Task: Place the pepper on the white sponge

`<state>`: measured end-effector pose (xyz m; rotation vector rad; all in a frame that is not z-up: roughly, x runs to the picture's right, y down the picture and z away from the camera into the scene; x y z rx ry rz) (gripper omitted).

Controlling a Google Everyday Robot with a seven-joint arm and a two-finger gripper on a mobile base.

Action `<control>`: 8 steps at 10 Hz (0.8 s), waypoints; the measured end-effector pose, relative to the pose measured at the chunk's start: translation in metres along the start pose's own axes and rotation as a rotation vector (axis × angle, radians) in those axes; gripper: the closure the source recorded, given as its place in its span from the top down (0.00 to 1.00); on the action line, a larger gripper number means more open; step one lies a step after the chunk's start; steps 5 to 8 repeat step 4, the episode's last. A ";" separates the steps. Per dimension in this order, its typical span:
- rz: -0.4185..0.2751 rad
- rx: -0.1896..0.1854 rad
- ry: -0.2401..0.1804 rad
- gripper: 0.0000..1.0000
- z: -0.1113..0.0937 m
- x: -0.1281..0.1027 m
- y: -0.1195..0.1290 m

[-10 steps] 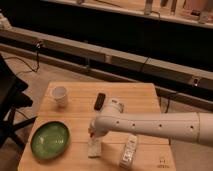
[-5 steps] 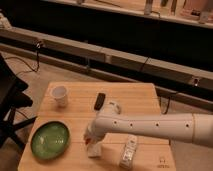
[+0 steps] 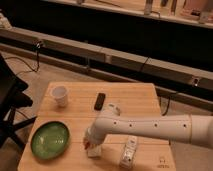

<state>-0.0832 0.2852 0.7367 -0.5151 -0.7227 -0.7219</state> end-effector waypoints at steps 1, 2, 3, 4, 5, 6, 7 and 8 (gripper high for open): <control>0.014 -0.003 -0.016 0.60 0.002 -0.001 0.001; 0.023 -0.005 -0.038 0.60 0.004 -0.001 0.003; 0.027 0.003 -0.044 0.60 0.004 0.000 0.003; 0.031 0.012 -0.044 0.55 0.002 0.004 0.003; 0.031 0.012 -0.044 0.55 0.002 0.004 0.003; 0.031 0.012 -0.044 0.55 0.002 0.004 0.003; 0.031 0.012 -0.044 0.55 0.002 0.004 0.003; 0.031 0.012 -0.044 0.55 0.002 0.004 0.003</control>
